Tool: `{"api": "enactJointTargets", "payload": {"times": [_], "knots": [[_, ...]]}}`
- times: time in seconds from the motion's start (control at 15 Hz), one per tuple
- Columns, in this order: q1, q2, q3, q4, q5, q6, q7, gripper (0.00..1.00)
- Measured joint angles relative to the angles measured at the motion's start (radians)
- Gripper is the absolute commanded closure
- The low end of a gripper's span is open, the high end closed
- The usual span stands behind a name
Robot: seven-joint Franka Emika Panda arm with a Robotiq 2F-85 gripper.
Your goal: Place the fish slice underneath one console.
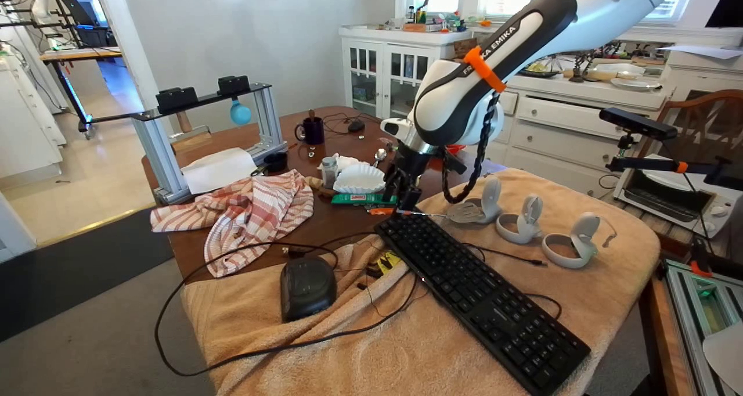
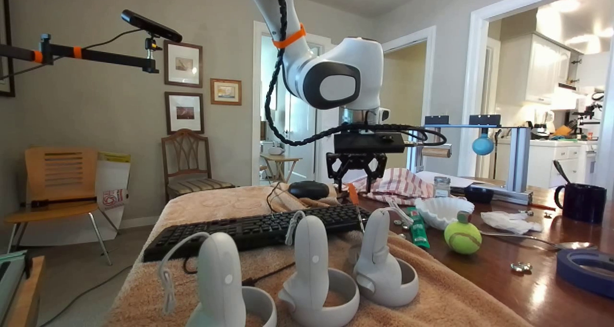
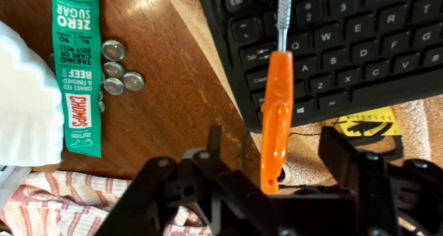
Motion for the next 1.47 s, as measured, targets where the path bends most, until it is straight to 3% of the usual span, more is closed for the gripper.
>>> {"api": "enactJointTargets", "payload": {"times": [0.4,1.07,1.47], "knots": [[-0.006,0.012,0.014,0.008,-0.012,0.000,-0.004,0.99],[-0.039,0.015,0.058,0.021,-0.010,0.037,-0.026,0.95],[-0.125,0.014,0.171,0.034,0.075,0.118,-0.069,0.95]]}}
